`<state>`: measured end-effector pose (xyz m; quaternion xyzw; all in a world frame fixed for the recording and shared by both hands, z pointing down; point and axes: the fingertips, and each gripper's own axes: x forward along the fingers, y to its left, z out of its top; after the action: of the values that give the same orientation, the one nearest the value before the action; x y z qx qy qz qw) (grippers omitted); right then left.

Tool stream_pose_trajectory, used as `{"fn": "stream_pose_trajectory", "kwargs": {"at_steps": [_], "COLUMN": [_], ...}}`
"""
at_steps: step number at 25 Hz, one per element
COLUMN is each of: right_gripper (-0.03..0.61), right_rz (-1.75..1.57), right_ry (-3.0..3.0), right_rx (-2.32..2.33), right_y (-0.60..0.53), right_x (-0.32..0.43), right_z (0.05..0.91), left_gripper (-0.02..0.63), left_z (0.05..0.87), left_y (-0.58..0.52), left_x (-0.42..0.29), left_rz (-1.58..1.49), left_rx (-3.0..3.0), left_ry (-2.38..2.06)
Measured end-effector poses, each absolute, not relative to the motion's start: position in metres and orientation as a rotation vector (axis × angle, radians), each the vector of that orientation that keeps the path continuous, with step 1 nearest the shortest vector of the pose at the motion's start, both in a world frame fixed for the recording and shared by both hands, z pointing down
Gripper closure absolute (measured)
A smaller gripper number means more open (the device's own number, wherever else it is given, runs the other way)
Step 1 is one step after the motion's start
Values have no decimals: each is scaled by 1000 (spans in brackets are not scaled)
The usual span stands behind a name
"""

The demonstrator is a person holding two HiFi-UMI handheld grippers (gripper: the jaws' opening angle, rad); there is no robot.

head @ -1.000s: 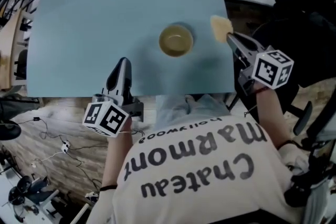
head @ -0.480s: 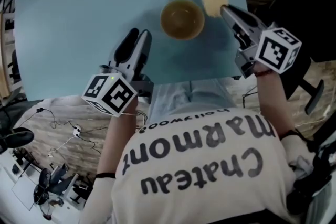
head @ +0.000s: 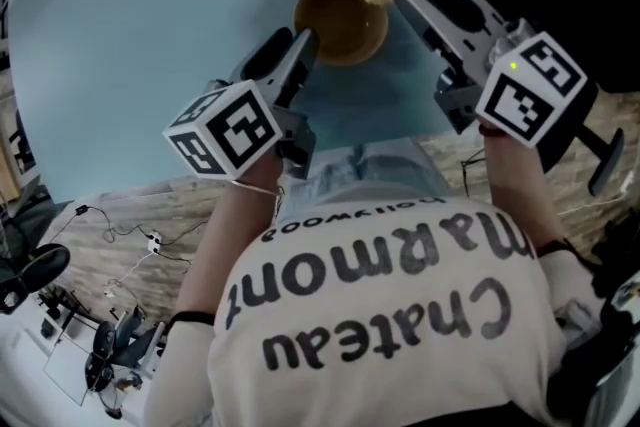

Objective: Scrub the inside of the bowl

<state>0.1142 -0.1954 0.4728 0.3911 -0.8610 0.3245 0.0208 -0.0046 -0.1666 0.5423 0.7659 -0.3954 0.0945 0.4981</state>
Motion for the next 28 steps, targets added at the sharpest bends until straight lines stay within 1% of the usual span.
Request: {"fn": "stream_pose_trajectory", "kwargs": {"at_steps": [4, 5, 6, 7, 11, 16, 22, 28], "right_gripper": [526, 526, 526, 525, 526, 526, 525, 526], "right_rz": [832, 794, 772, 767, 805, 821, 833, 923], "right_ry": [-2581, -2562, -2553, -2553, -2567, -2560, -2553, -2563], "right_rx": [1048, 1014, 983, 954, 877, 819, 780, 759], "right_y": [-186, -186, -185, -182, -173, -162, -152, -149], "right_x": [94, 90, 86, 82, 66, 59, 55, 47], "right_z": [484, 487, 489, 490, 496, 498, 505, 506], "left_gripper": [451, 460, 480, 519, 574, 575, 577, 584], "left_z": [548, 550, 553, 555, 551, 530, 515, 506], "left_y": [-173, -177, -179, -181, -190, -199, -191, -183], "left_x": [6, 9, 9, 9, -3, -20, -7, -6], "left_rz": [248, 252, 260, 270, 295, 369, 506, 667], "left_rx": [1816, 1799, 1782, 1768, 1796, 1940, 2136, 2292], "left_ry": [-948, -951, -962, -980, -1091, -1256, -1306, -1345]}}
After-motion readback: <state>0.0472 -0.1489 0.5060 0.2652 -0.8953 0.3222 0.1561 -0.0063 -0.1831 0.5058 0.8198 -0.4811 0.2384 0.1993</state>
